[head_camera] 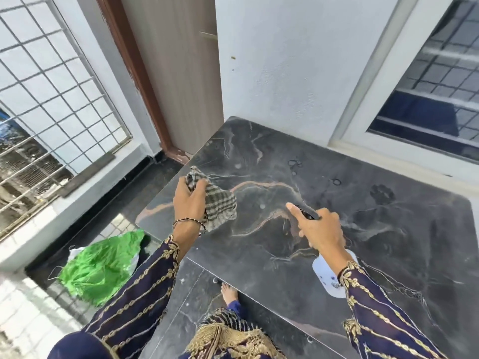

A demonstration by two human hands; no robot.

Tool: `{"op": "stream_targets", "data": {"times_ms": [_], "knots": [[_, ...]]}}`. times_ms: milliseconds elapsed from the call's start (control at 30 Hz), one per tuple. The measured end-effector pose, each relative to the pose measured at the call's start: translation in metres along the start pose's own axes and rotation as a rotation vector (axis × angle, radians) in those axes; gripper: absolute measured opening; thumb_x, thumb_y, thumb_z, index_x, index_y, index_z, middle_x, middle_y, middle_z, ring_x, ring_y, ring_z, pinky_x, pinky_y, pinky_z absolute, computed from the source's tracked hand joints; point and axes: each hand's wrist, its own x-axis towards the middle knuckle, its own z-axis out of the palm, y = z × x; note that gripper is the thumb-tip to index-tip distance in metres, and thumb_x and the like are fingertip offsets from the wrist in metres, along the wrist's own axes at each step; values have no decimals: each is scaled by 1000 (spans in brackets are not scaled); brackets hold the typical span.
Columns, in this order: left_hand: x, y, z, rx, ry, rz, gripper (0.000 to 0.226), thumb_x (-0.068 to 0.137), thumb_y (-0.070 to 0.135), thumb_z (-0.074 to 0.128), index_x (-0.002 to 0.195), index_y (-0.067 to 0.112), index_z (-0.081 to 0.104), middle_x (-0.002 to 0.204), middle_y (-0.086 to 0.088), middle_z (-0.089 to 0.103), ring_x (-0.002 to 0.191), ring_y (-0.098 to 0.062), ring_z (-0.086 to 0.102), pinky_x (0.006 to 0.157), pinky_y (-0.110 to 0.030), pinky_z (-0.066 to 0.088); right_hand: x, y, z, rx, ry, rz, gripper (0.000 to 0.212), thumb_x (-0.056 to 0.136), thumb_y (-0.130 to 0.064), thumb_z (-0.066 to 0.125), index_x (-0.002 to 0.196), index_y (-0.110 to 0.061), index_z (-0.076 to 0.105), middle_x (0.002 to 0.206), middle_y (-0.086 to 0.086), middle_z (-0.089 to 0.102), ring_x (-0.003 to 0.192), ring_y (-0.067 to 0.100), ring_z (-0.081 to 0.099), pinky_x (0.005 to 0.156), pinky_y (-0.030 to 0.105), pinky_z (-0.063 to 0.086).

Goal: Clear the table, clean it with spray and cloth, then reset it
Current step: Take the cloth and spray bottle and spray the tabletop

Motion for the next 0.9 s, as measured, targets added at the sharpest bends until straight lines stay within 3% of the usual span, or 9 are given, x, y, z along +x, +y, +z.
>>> {"op": "stream_targets", "data": {"times_ms": [167,267,333,400,467,567,700,833,900], "knots": [[20,-5,27,-2,-57,-33,23,83,32,61,91,12,55,80,-2,61,73,-19,57,72,-42,50,36,-7,7,-46,-68,54,89,68,-98,44,65,-12,68,43,4,66,41,14,65,64,40,62],[37,-5,42,19,-72,-42,22,82,34,61,90,14,55,79,-2,62,71,-19,57,70,-40,50,57,-19,15,-65,-31,77,86,68,-98,44,79,-14,60,83,1,63,75,31,73,77,43,60],[49,-4,52,24,-73,-44,25,84,34,61,92,12,54,77,-3,60,70,-18,55,67,-38,47,75,-29,20,-139,-15,56,81,71,-96,42,85,-17,55,83,-3,46,96,39,67,83,43,53],[60,0,62,22,-79,-40,25,85,32,61,91,9,53,76,-2,58,67,-18,53,65,-37,45,94,-39,23,-114,-3,60,88,72,-96,41,86,-11,61,83,-1,54,94,38,68,84,42,54],[71,2,71,-2,-92,-46,21,85,30,62,90,11,55,78,-3,61,68,-18,56,67,-37,48,118,-44,26,-40,24,82,92,72,-96,41,78,-8,68,77,7,70,71,28,72,80,41,59],[85,6,84,-29,-109,-46,13,85,28,63,87,16,58,78,-2,64,67,-17,56,66,-36,49,147,-54,28,-42,23,86,93,68,-99,38,73,-11,67,66,11,70,44,16,66,75,39,60],[101,5,100,-15,-140,-32,12,85,30,62,85,20,57,70,3,58,56,-8,50,60,-31,44,182,-64,33,-74,-17,75,94,67,-100,35,81,-13,68,82,8,73,66,24,72,81,39,60],[111,4,117,-14,-188,-33,12,85,32,61,84,21,55,69,-1,55,61,-16,47,62,-35,42,203,-72,37,-131,34,58,78,73,-96,38,81,-21,58,99,5,59,84,29,62,79,37,49],[113,5,124,-10,-198,-26,11,85,31,61,82,22,55,68,2,57,60,-15,50,61,-34,43,211,-69,35,-75,50,115,87,74,-96,40,90,-14,65,102,9,65,90,31,68,82,37,53]]}}
